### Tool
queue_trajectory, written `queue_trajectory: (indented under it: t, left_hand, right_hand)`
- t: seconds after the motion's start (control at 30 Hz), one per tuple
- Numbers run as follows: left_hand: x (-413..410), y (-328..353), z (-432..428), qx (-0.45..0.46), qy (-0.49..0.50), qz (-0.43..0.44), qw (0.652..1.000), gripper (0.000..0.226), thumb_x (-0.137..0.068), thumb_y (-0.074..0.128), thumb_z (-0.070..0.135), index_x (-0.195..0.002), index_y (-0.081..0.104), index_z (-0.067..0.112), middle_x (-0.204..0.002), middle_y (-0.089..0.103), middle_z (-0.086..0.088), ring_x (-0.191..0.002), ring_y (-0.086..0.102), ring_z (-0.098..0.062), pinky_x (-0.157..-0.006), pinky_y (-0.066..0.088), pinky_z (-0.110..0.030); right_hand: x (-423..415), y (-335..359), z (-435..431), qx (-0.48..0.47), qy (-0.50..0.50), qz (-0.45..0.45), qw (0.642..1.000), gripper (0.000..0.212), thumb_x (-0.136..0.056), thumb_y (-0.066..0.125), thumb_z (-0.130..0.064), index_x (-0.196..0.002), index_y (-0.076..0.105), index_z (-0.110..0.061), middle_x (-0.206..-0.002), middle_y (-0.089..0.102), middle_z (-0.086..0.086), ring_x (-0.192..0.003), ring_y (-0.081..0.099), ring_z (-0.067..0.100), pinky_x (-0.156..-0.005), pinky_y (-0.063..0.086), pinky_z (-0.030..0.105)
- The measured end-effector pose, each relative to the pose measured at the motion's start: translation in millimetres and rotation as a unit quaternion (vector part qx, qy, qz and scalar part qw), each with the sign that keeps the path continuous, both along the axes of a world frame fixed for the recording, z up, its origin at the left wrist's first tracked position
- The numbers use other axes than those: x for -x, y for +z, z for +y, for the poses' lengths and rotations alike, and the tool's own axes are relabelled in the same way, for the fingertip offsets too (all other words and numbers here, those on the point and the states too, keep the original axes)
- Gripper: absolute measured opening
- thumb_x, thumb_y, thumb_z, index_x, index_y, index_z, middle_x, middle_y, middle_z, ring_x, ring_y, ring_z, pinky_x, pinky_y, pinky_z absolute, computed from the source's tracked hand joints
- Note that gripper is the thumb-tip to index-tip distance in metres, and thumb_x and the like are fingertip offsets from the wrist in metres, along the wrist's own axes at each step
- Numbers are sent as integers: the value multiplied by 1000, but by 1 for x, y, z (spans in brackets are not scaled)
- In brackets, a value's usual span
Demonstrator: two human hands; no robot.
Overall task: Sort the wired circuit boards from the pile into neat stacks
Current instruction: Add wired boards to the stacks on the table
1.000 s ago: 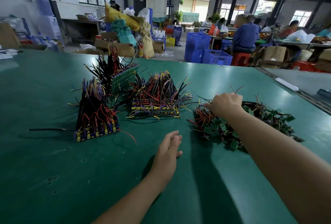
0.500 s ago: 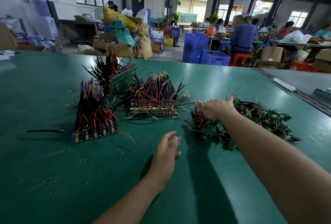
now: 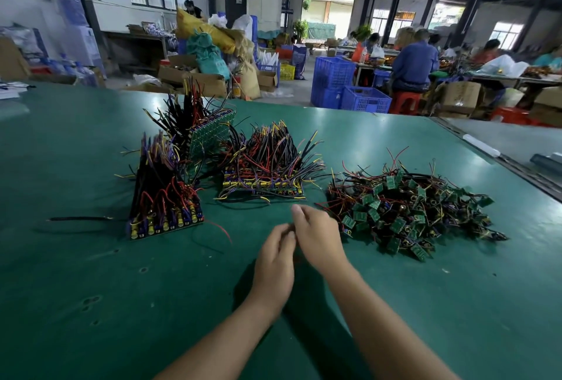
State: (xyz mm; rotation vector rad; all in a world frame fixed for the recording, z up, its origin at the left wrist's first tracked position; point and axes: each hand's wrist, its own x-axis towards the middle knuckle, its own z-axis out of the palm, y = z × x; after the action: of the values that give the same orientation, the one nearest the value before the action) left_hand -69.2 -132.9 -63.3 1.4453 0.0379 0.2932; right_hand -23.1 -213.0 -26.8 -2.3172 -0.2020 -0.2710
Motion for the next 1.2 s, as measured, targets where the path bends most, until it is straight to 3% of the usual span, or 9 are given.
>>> queue_trajectory:
  t: [0.2, 0.3, 0.37, 0.5, 0.73, 0.83, 1.0, 1.1, 1.2]
  left_hand:
    - [-10, 14, 54, -172, 264, -25, 949, 11, -86, 60, 2, -92, 62, 11, -94, 60, -4, -91, 56, -23, -83, 43, -34]
    - [-15, 15, 96, -235, 372, -11, 898, 11, -84, 60, 1, -87, 61, 12, -96, 52, -1, -94, 51, -25, -75, 36, -31]
    - [-17, 14, 116, -217, 438, 13, 872, 16, -81, 62, 1, -92, 58, 11, -102, 50, -6, -97, 49, -30, -73, 39, -38]
    - [-24, 7, 136, -165, 524, 70, 833, 46, -75, 69, 4, -115, 47, 8, -127, 46, -18, -116, 42, -36, -91, 42, -53]
    - [-42, 11, 161, -150, 544, 103, 819, 59, -75, 67, 7, -128, 42, 10, -137, 44, -14, -124, 42, -37, -102, 38, -54]
    - [-47, 18, 184, -221, 495, 128, 831, 65, -76, 69, 11, -135, 40, 14, -140, 44, -12, -125, 45, -39, -102, 38, -59]
    - [-45, 15, 206, -358, 366, 110, 852, 40, -83, 69, 13, -119, 51, 12, -107, 65, -16, -95, 61, -38, -75, 52, -45]
    - [-38, 16, 207, -399, 373, 104, 831, 34, -82, 73, 23, -101, 48, 10, -84, 63, -11, -70, 56, -29, -56, 42, -32]
    - [-30, 16, 192, -430, 363, 84, 823, 32, -82, 73, 24, -87, 42, 14, -64, 50, -1, -59, 52, -27, -51, 32, -30]
  right_hand:
    - [26, -31, -10, 24, 76, 20, 997, 28, -98, 56, -28, -119, 69, -16, -123, 67, -2, -115, 59, 14, -93, 36, 17]
    - [24, -30, -16, -26, 75, 42, 996, 25, -98, 56, -28, -115, 71, -18, -113, 71, -5, -107, 63, 10, -90, 46, 20]
    - [23, -31, -17, -45, 72, 48, 995, 23, -98, 57, -27, -112, 72, -18, -104, 72, -8, -98, 64, 5, -79, 46, 12]
    - [20, -32, -18, -67, 61, 41, 995, 19, -96, 58, -25, -106, 74, -18, -87, 68, -15, -82, 60, -9, -67, 40, 0]
    - [16, -36, -21, -100, 51, 34, 993, 15, -95, 60, -25, -95, 74, -21, -81, 70, -16, -80, 59, -11, -65, 42, 5]
    - [14, -37, -21, -129, 47, 39, 990, 14, -94, 61, -25, -92, 75, -22, -82, 71, -17, -81, 60, -11, -65, 42, 4]
    - [11, -39, -23, -206, 34, 56, 976, 16, -92, 62, -22, -81, 74, -22, -80, 73, -14, -79, 65, -3, -70, 48, 13]
    - [9, -39, -25, -270, 45, 75, 959, 20, -93, 61, -20, -77, 73, -20, -85, 74, -12, -82, 65, -1, -76, 46, 15]
    - [8, -40, -27, -317, 54, 83, 943, 21, -93, 60, -20, -79, 73, -16, -87, 74, -5, -85, 65, 5, -82, 47, 24]
